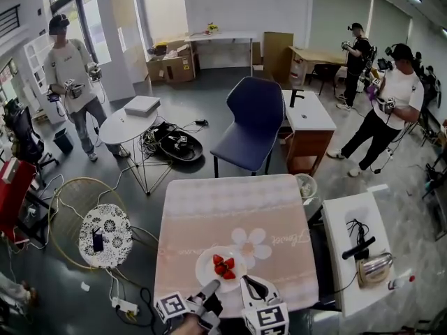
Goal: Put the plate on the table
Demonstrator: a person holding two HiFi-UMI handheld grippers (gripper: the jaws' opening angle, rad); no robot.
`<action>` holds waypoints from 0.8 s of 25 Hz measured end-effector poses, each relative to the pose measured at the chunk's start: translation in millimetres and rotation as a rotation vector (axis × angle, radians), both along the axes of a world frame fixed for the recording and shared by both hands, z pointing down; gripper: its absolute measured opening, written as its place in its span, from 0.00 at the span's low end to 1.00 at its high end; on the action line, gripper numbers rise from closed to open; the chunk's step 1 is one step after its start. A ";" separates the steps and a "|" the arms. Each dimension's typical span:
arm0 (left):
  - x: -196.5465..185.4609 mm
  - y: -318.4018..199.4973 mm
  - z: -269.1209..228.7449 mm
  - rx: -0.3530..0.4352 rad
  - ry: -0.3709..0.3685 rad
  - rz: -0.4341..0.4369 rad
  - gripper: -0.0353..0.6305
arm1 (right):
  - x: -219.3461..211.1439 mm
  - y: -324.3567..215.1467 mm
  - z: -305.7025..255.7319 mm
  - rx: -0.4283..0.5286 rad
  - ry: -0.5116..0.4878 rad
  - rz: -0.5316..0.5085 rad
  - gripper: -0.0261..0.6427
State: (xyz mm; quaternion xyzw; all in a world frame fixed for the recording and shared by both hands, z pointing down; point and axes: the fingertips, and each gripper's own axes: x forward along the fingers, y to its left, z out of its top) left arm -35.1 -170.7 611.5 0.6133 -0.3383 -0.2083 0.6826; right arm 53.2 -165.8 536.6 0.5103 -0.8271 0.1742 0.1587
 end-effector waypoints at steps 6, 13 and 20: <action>16.0 -19.0 19.4 0.011 0.000 0.013 0.09 | 18.9 -21.8 15.5 -0.024 -0.009 -0.001 0.04; 30.1 -35.3 48.7 -0.041 -0.047 0.034 0.09 | 29.6 -39.8 32.8 -0.054 -0.022 -0.025 0.04; 40.6 -57.0 70.0 -0.049 -0.113 0.056 0.09 | 38.8 -48.5 49.7 -0.087 -0.035 -0.044 0.04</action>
